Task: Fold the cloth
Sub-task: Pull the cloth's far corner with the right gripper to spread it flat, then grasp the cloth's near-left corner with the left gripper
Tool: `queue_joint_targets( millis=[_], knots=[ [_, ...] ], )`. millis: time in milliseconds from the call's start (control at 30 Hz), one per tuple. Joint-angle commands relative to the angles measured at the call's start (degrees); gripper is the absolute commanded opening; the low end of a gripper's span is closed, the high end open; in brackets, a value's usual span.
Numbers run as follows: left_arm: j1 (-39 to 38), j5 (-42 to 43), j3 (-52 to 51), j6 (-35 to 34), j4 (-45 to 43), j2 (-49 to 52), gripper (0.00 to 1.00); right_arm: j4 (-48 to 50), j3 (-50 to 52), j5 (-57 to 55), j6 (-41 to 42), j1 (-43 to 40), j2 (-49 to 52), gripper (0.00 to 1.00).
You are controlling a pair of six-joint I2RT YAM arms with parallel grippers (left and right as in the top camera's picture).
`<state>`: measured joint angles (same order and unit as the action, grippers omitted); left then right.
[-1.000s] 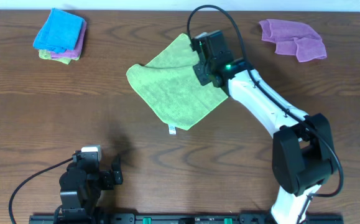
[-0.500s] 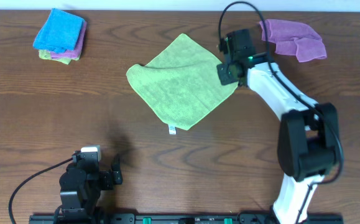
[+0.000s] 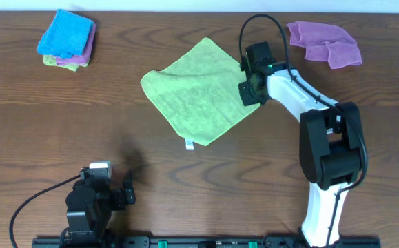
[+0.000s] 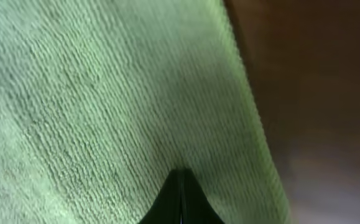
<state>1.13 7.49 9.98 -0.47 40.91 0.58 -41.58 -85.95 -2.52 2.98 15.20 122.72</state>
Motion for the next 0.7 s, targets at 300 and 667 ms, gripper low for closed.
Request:
queue_joint_targets(
  millis=[300,667],
  knots=[
    [0.35,-0.44,-0.52,-0.83,0.83,-0.33,0.95,-20.63,1.66,7.67,12.04,11.15,1.73,0.01],
    [0.35,7.58,-0.28,-23.06,0.11,-0.33,0.95,-23.43,1.62,7.69,12.61,12.72,-6.51,0.45]
  ],
)
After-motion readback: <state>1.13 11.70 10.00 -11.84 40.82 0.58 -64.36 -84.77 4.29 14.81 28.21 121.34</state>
